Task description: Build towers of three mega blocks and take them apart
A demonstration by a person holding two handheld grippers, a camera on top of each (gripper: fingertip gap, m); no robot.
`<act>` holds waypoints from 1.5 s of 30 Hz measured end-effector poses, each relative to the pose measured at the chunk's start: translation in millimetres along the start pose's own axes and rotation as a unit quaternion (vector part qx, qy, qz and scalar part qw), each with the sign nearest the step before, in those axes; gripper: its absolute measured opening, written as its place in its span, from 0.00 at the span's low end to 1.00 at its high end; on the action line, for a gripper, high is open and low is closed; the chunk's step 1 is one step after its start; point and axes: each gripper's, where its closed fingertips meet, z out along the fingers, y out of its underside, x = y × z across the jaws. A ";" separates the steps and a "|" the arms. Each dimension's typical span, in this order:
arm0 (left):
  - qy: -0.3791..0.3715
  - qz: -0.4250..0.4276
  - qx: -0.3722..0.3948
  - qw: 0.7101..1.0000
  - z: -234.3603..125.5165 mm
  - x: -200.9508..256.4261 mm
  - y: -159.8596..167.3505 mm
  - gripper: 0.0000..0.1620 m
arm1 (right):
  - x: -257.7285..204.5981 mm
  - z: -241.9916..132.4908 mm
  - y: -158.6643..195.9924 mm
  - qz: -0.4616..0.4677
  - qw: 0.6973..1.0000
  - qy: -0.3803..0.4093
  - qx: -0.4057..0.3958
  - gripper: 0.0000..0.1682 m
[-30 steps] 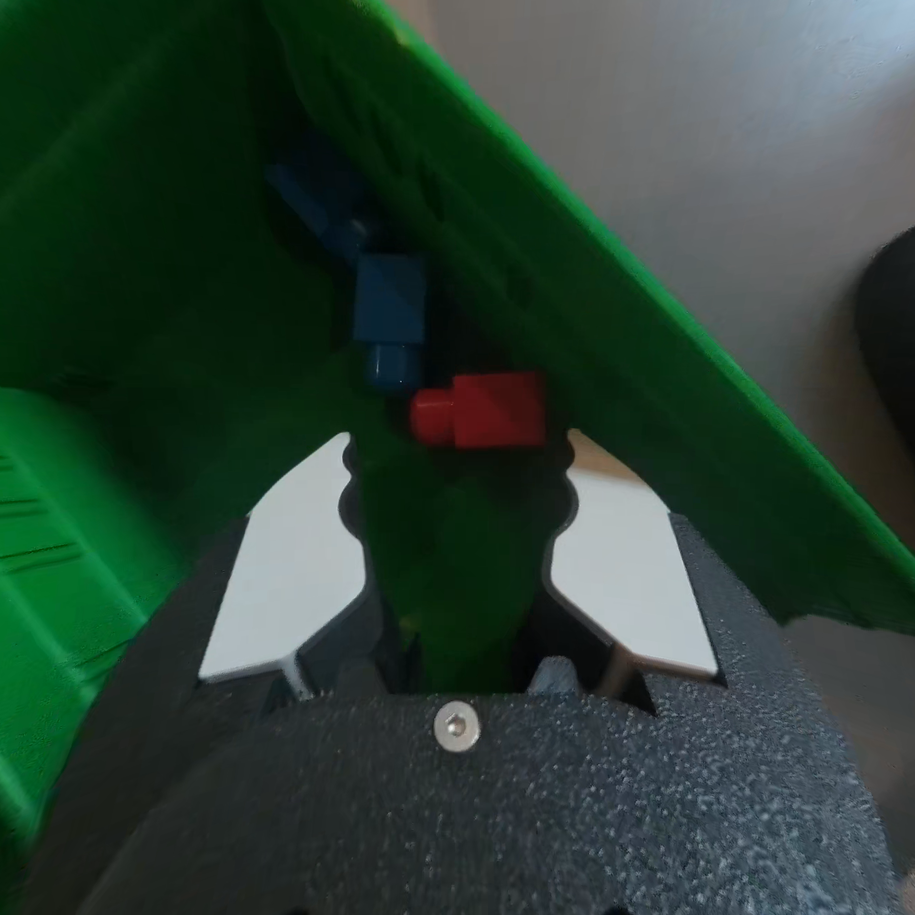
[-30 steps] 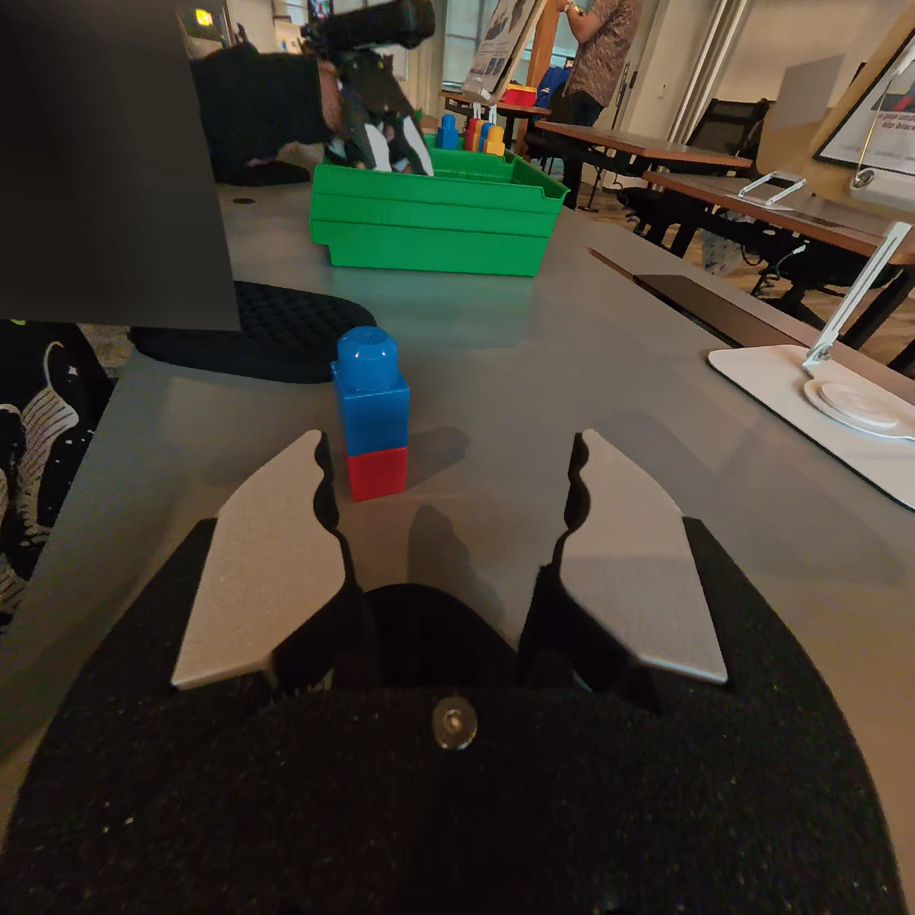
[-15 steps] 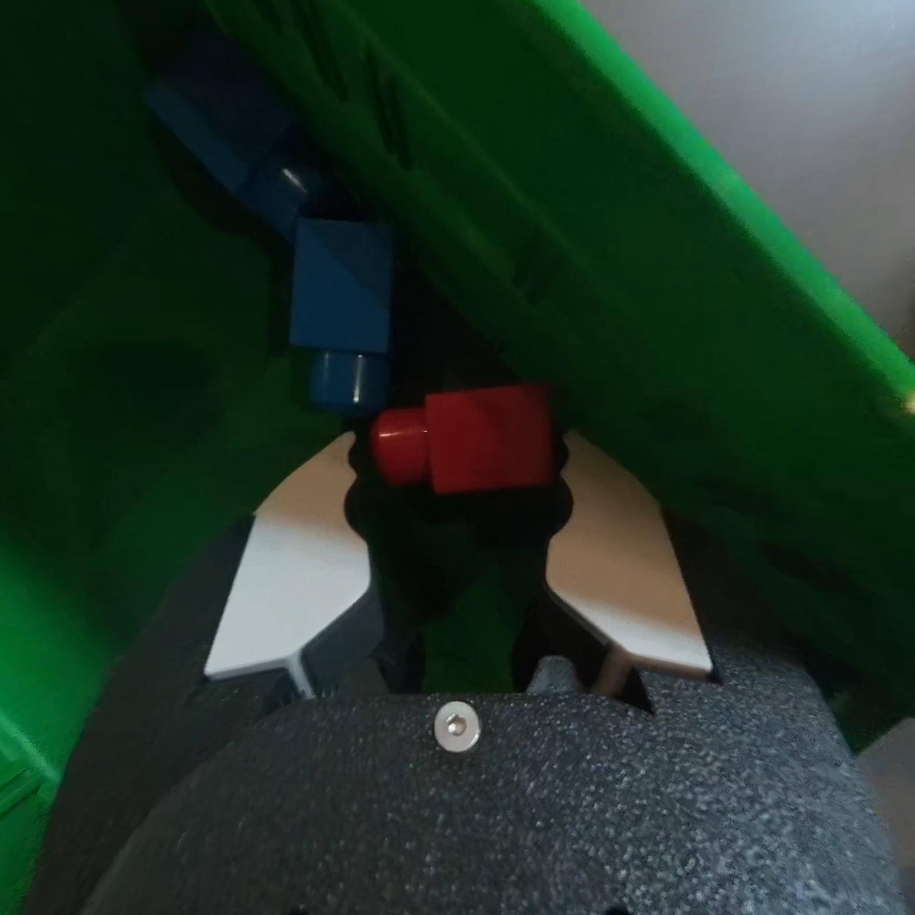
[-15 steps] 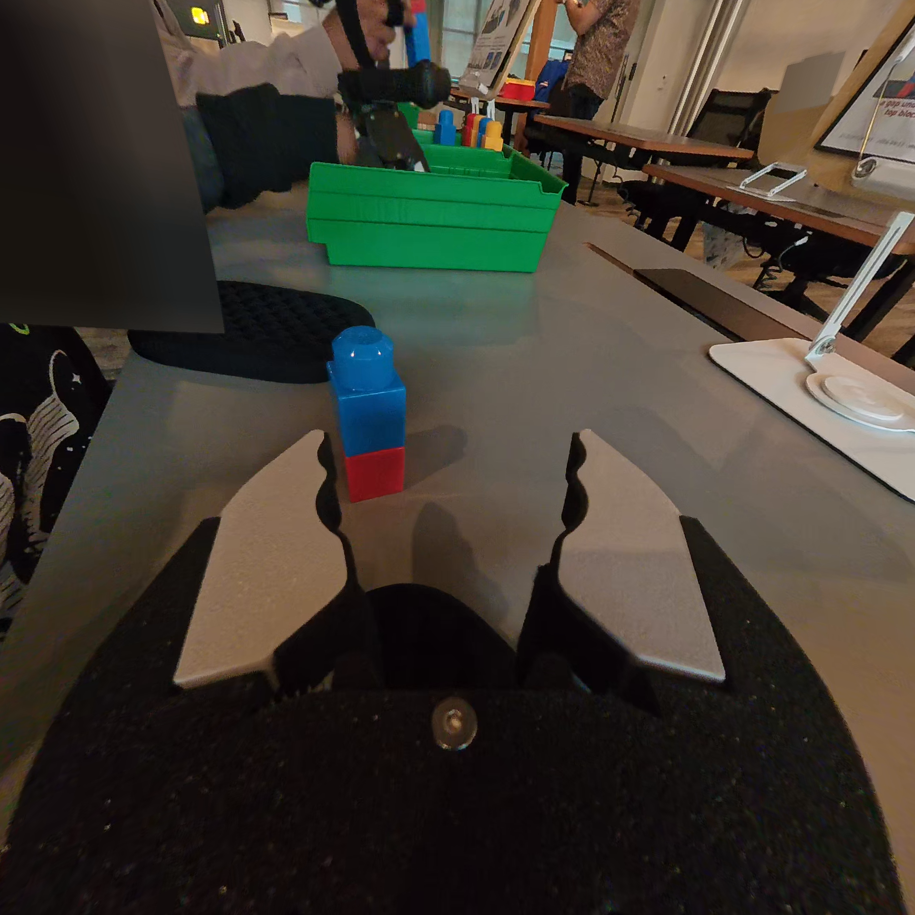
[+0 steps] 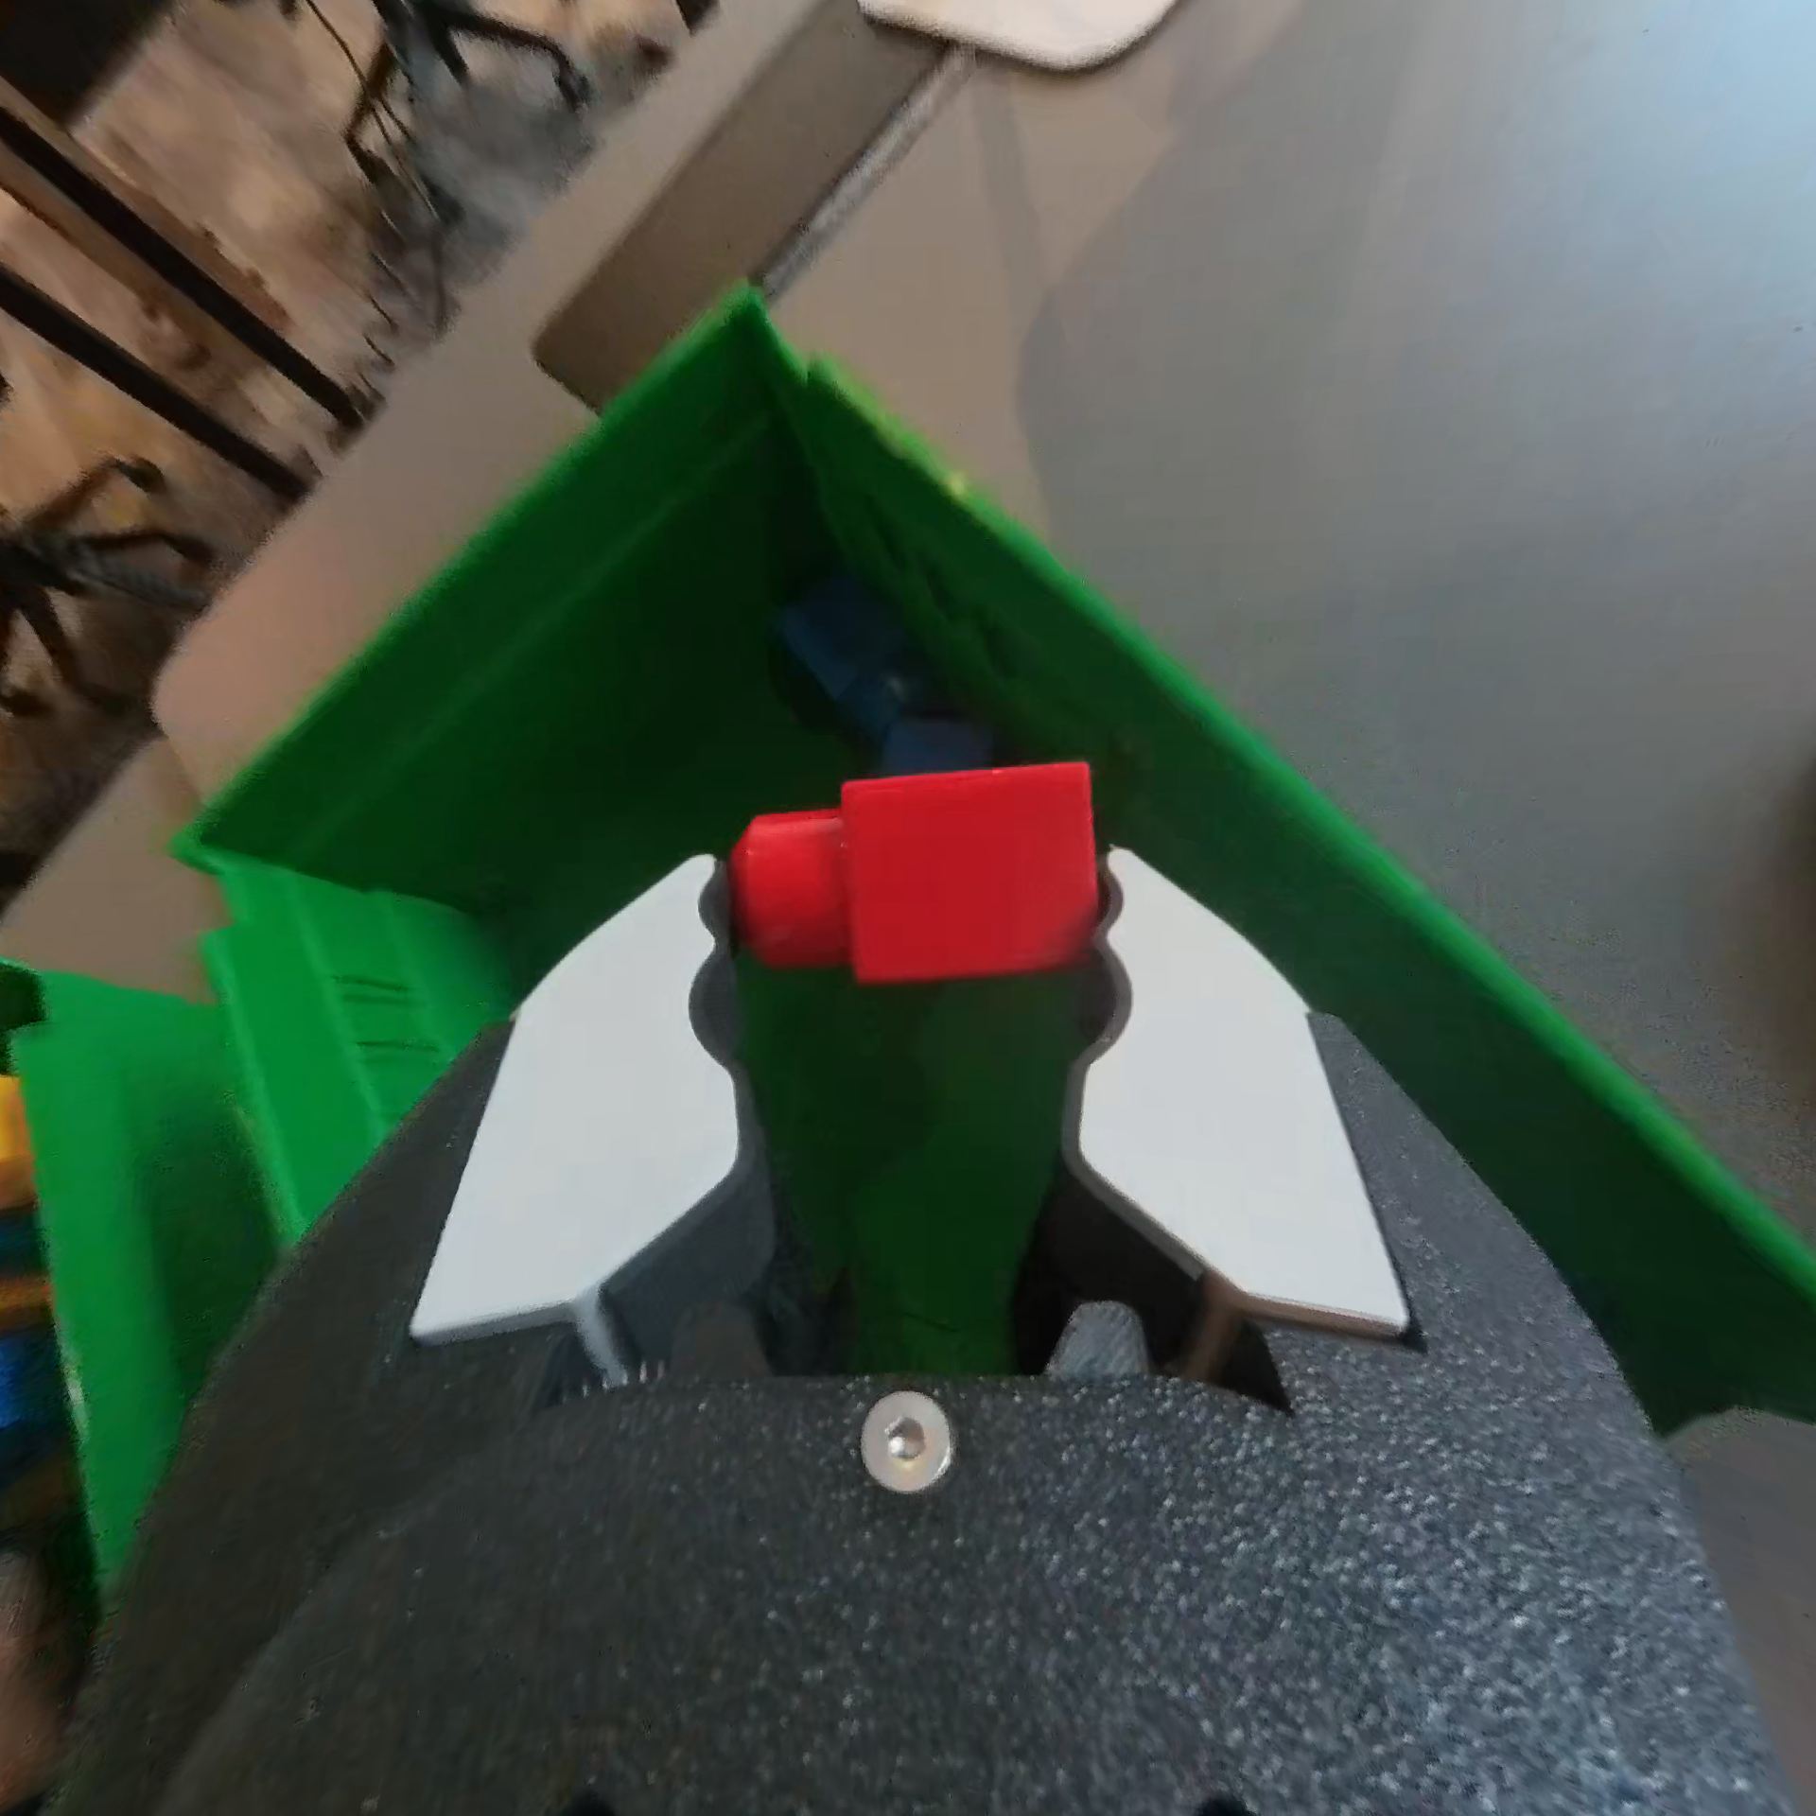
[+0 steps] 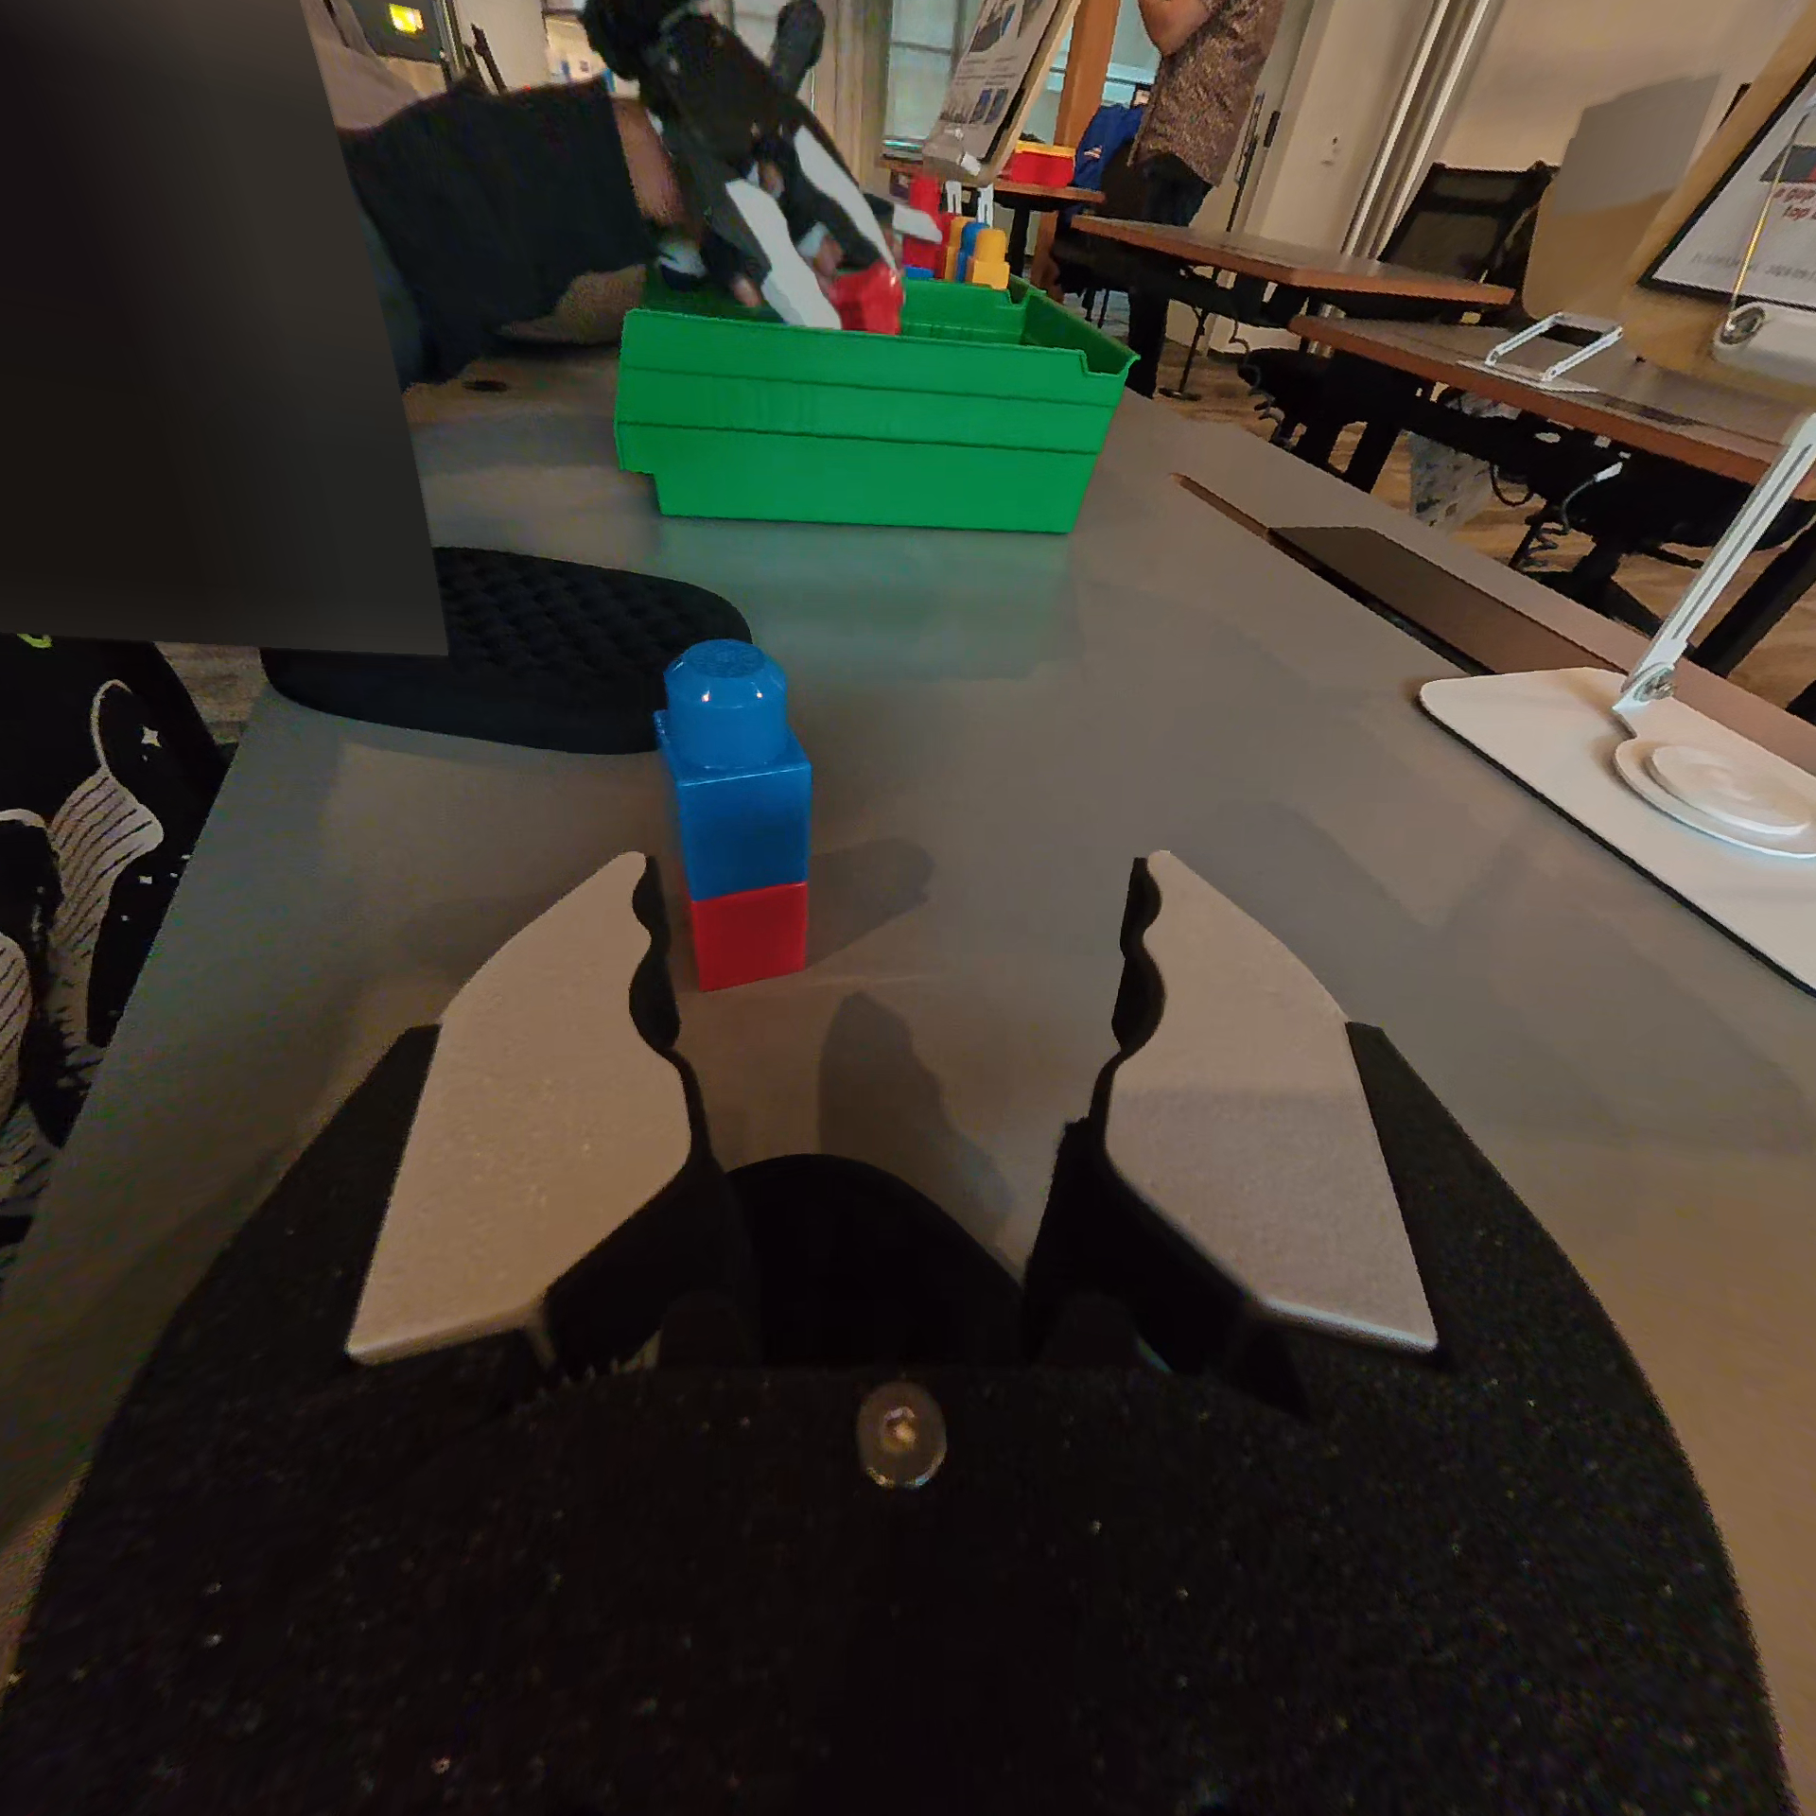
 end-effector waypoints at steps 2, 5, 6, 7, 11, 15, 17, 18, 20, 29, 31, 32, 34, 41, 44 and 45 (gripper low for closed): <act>-0.012 0.016 0.036 0.999 -11.0 2.3 -20.5 0.42 | -0.1 0.6 0.8 -0.001 1.000 0.000 -0.004 0.52; -0.031 0.048 0.114 0.992 -27.4 13.4 -61.0 0.42 | -0.3 2.2 2.8 -0.002 1.000 0.001 -0.013 0.52; -0.034 0.059 0.144 0.987 -32.1 20.4 -76.0 0.42 | -0.3 2.8 3.7 -0.002 1.000 0.001 -0.017 0.52; -0.036 0.071 0.172 0.982 -35.8 29.0 -90.6 0.42 | -0.2 3.5 4.6 -0.002 1.000 0.001 -0.021 0.52; -0.028 0.125 0.256 0.958 -40.1 77.2 -140.0 0.42 | 1.7 6.2 8.2 0.004 0.999 0.004 -0.038 0.51; -0.007 0.177 0.296 0.939 -28.1 130.6 -171.0 0.42 | 3.7 8.3 11.0 0.014 0.998 0.005 -0.053 0.51; 0.009 0.192 0.312 0.930 -20.4 158.2 -182.7 0.42 | 5.3 9.1 11.6 0.020 0.998 0.007 -0.059 0.51; 0.015 0.199 0.318 0.927 -16.3 171.7 -187.6 0.42 | 6.3 9.3 11.6 0.023 0.998 0.008 -0.061 0.51; 0.022 0.222 0.324 0.919 -7.0 197.1 -194.6 0.42 | 8.4 9.9 9.5 0.033 0.998 0.011 -0.061 0.51; -0.017 0.297 0.331 0.896 21.4 255.0 -211.3 0.42 | 8.1 27.7 -53.3 0.114 0.993 0.025 -0.006 0.43; -0.029 0.316 0.325 0.891 23.5 261.5 -213.2 0.42 | 3.1 38.4 -66.9 0.121 0.993 0.016 -0.003 0.42; -0.038 0.327 0.323 0.887 24.0 263.9 -214.4 0.42 | 0.3 44.2 -72.0 0.120 0.993 0.012 -0.005 0.42; -0.058 0.349 0.319 0.879 23.9 267.2 -217.0 0.42 | -6.2 55.8 -79.4 0.114 0.993 -0.001 -0.012 0.40; -0.097 0.404 0.305 0.857 24.9 277.8 -220.3 0.42 | -10.0 82.0 -76.8 0.082 0.995 -0.003 -0.063 0.32; -0.101 0.413 0.305 0.852 23.7 280.9 -220.8 0.42 | -6.6 81.8 -76.3 0.063 0.996 0.000 -0.058 0.22; -0.101 0.413 0.310 0.850 22.1 281.7 -221.7 0.42 | -7.7 80.9 -77.8 0.063 0.997 -0.008 -0.050 0.22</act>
